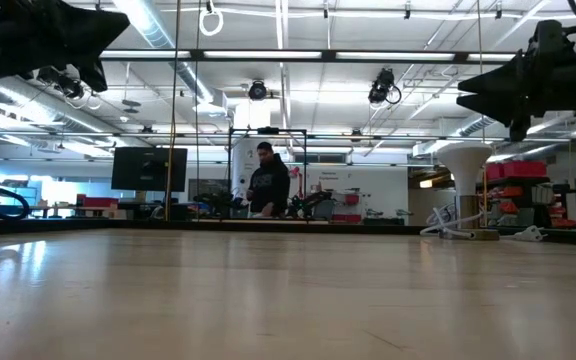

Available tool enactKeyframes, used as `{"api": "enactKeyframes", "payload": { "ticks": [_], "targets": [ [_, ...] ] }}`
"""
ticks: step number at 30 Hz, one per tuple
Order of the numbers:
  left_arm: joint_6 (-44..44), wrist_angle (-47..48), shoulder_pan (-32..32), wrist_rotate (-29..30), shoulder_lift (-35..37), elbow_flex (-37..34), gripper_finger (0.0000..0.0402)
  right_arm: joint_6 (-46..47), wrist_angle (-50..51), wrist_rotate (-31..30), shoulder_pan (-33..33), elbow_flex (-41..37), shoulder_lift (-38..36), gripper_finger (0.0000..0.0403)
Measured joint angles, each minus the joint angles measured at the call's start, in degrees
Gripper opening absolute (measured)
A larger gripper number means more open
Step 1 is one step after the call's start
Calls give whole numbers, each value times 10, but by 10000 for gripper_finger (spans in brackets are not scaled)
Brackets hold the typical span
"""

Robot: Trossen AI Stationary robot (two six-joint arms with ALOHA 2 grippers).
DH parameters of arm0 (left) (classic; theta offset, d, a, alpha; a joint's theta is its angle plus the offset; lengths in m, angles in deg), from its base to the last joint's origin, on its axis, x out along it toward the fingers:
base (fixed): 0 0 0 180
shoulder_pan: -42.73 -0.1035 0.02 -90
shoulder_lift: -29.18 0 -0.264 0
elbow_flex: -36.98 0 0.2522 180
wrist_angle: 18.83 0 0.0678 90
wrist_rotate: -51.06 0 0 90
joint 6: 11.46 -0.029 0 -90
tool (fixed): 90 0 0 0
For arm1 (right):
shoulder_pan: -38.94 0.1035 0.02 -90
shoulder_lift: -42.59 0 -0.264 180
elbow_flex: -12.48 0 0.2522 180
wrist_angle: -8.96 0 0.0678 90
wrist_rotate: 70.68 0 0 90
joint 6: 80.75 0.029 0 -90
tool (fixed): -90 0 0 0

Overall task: Pick & Place USB Port
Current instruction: Return to Home Position

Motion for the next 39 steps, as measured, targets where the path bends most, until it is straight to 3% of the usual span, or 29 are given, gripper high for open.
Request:
{"api": "enactKeyframes", "payload": {
  "ticks": [6,14,23,39],
  "targets": [
    [0,0,0,0,0,0,18,-19,24,9,0,0,0,151],
    [0,0,0,0,0,0,18,-125,52,132,0,0,1,151],
    [0,0,0,0,0,0,18,-163,57,152,0,0,30,151],
    [0,1,0,0,-2,0,18,-150,56,150,0,0,111,151]
  ]
}}
